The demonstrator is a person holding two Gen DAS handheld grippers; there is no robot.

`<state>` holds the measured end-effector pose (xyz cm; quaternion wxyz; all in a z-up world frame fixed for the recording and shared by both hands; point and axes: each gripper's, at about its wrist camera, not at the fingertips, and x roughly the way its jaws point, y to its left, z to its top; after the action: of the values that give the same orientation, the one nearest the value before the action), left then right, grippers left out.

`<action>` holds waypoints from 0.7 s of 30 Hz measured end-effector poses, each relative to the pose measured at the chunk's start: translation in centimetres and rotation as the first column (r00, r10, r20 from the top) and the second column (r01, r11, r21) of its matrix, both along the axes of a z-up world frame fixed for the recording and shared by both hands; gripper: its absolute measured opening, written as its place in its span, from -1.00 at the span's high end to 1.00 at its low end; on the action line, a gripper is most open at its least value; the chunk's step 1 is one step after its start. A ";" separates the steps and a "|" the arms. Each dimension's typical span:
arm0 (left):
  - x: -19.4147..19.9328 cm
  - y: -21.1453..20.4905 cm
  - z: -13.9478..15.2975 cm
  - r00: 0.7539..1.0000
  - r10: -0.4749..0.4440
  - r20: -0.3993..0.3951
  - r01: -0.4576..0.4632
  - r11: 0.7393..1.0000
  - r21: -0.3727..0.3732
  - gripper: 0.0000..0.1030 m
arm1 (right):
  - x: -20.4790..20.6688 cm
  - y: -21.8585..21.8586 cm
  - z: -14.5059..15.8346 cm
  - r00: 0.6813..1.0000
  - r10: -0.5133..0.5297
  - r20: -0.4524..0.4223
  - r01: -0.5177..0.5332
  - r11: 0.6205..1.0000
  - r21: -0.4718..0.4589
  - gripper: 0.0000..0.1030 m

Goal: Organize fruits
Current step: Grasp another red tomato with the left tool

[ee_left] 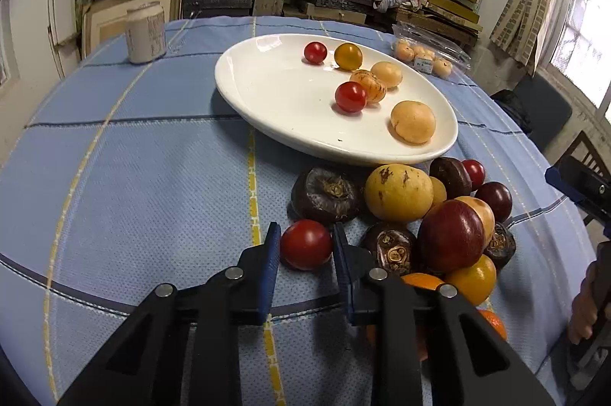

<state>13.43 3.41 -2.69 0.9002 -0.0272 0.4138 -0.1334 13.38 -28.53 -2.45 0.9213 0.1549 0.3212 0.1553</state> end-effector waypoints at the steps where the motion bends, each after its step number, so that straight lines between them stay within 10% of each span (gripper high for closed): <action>1: 0.1 0.1 0.0 1.000 0.001 -0.004 -0.001 1.000 -0.007 0.46 | 0.0 0.0 0.0 1.000 0.001 -0.001 -0.001 1.000 0.001 -0.85; 21: 0.7 1.7 -0.2 0.996 0.092 -0.006 -0.091 0.994 0.057 0.48 | 0.1 0.6 -0.3 1.000 0.018 -0.012 -0.018 1.000 -0.014 -0.85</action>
<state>14.10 5.15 -2.89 0.9039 -0.0211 0.4197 -0.0800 13.49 -27.96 -2.79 0.9190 0.1464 0.3290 0.1606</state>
